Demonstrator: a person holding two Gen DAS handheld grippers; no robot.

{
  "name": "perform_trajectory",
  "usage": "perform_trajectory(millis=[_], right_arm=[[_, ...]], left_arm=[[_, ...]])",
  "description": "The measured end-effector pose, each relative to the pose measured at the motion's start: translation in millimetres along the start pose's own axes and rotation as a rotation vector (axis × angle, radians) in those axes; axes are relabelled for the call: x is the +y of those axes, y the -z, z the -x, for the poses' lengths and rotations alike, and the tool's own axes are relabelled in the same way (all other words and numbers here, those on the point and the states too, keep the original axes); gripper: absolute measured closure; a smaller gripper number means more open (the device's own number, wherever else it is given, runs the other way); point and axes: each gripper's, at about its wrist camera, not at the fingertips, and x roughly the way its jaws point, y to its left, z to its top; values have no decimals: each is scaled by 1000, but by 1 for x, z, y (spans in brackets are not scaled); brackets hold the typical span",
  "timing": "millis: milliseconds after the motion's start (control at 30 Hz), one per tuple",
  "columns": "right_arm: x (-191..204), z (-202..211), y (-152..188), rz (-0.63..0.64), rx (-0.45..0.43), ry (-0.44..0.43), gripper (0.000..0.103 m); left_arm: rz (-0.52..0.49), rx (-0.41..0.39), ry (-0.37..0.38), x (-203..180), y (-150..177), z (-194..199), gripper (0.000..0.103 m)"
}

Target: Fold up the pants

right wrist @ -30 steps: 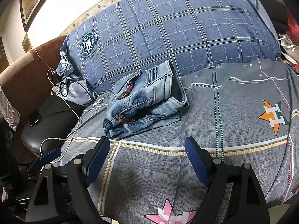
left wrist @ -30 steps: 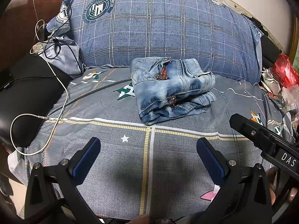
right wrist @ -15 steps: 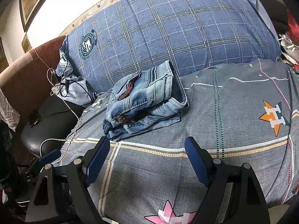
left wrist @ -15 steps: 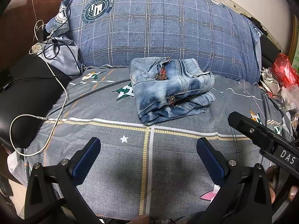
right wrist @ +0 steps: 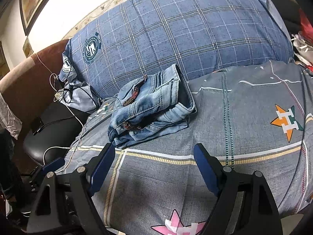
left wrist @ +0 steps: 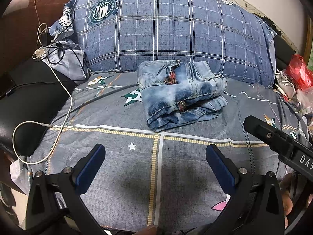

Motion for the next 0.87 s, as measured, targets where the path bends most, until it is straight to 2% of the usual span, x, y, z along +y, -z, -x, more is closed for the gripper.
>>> perform_trajectory(millis=[500,867], right_arm=[[0,2,0,4,-9,13,20],[-2,-2,-3,-9,7,-15,20]], left_arm=[[11,-5,1,4,-2,1,1],[-15,-16,-9,-7,-2,1,1]])
